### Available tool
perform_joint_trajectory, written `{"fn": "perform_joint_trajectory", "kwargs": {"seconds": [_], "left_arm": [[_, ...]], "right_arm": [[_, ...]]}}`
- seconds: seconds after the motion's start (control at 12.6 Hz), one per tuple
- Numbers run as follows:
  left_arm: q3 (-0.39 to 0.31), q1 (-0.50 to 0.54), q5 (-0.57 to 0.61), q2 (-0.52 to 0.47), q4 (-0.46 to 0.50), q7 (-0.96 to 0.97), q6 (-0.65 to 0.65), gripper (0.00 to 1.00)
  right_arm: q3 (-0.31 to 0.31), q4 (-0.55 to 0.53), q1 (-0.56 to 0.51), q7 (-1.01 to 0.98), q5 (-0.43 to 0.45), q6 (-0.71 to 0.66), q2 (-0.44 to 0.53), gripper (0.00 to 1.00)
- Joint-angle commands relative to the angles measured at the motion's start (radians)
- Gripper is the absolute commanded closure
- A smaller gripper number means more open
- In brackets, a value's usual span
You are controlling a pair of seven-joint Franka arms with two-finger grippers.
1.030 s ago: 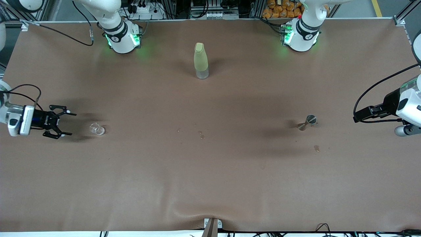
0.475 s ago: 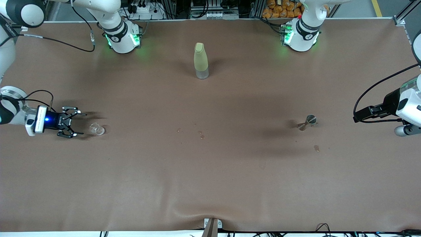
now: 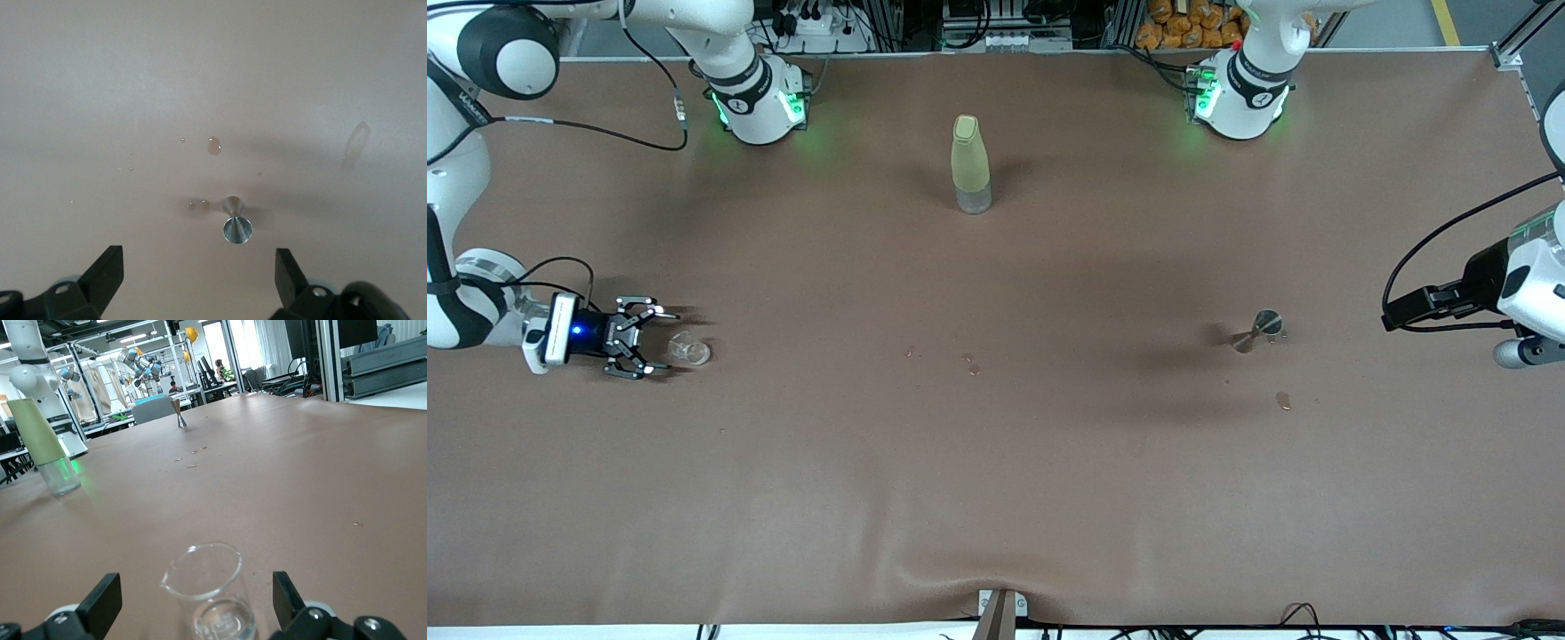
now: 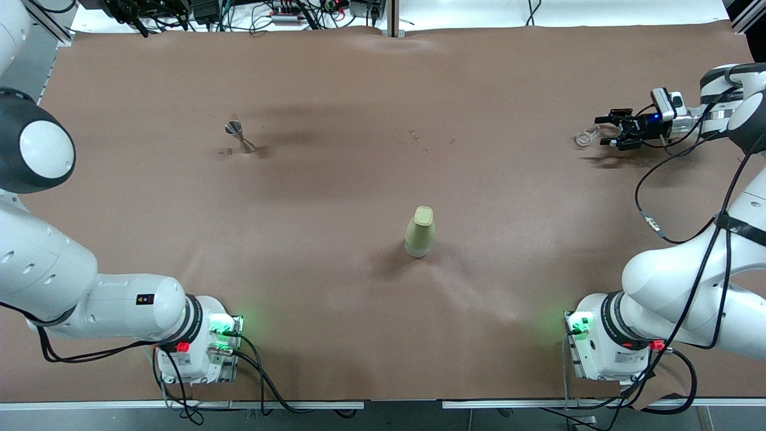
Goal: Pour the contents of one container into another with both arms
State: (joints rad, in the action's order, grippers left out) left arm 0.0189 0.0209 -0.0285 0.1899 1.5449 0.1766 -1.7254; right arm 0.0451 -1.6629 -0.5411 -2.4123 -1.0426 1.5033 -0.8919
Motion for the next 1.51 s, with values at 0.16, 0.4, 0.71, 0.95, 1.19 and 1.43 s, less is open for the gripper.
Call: {"fn": "perform_joint_trajectory", "kwargs": {"seconds": [0.16, 0.4, 0.71, 0.95, 1.19, 1.43], "left_arm": [[0.003, 0.007, 0.007, -0.006, -0.003, 0.0, 0.012, 0.0], [0.003, 0.008, 0.007, -0.004, -0.003, -0.002, 0.012, 0.0], [0.003, 0.008, 0.007, -0.003, -0.003, -0.002, 0.01, 0.0], [0.003, 0.008, 0.009, -0.003, -0.003, -0.005, 0.009, 0.0], [0.001, 0.008, 0.009, -0.003, -0.003, -0.006, 0.009, 0.0], [0.001, 0.008, 0.009, -0.001, -0.002, -0.006, 0.007, 0.0]], "right_arm": [[-0.023, 0.054, -0.008, -0.036, -0.027, -0.017, -0.065, 0.0], [-0.027, 0.054, -0.002, -0.041, -0.05, -0.012, -0.081, 0.0], [-0.027, 0.052, -0.002, -0.042, -0.05, -0.015, -0.085, 0.06], [-0.027, 0.052, 0.0, -0.042, -0.05, -0.015, -0.087, 0.1], [-0.028, 0.054, 0.001, -0.071, -0.05, -0.015, -0.09, 0.1], [-0.028, 0.054, 0.001, -0.079, -0.05, -0.02, -0.09, 0.15]]}}
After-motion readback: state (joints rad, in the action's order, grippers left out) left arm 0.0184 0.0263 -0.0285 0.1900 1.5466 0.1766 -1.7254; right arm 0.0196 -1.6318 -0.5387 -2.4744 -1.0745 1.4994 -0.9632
